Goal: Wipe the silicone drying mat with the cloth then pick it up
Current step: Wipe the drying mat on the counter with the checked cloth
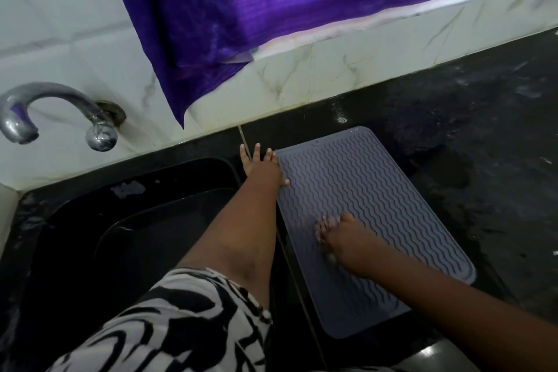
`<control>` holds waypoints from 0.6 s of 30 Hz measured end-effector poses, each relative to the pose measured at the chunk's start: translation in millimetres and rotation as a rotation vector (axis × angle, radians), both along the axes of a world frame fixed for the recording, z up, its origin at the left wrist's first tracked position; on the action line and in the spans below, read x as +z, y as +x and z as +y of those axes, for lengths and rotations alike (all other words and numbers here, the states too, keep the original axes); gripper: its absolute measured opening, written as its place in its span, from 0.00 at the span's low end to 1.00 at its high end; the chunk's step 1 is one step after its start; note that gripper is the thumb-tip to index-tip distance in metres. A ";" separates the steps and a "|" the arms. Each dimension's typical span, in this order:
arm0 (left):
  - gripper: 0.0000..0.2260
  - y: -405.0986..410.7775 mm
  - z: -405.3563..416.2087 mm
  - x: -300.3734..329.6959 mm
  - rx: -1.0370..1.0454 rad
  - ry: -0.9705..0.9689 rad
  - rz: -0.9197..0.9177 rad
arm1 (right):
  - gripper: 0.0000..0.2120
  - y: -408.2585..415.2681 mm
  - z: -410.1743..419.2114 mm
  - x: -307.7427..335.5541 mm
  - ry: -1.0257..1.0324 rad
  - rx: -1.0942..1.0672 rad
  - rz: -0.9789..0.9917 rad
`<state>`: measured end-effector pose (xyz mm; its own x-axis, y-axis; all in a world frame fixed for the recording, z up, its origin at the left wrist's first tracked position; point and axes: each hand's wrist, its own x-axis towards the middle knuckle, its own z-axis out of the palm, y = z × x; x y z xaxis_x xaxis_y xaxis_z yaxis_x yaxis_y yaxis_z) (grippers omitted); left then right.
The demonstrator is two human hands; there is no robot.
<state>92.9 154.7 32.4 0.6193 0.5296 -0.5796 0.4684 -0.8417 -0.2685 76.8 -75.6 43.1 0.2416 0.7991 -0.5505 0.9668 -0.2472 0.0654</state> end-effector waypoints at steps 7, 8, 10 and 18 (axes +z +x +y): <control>0.22 -26.2 -15.2 -10.7 0.128 -0.158 -0.629 | 0.31 50.7 34.9 47.1 0.225 -0.320 0.260; 0.15 -34.4 -25.8 -15.1 0.185 -0.211 -0.801 | 0.31 47.1 41.1 36.2 0.243 -0.294 0.175; 0.10 -50.6 -48.9 -23.9 0.194 -0.252 -0.825 | 0.29 30.1 41.9 11.3 0.267 -0.257 0.061; 0.27 -42.9 -66.0 -32.6 0.033 -0.095 -0.381 | 0.18 -5.6 -24.3 -5.0 0.396 -0.336 0.296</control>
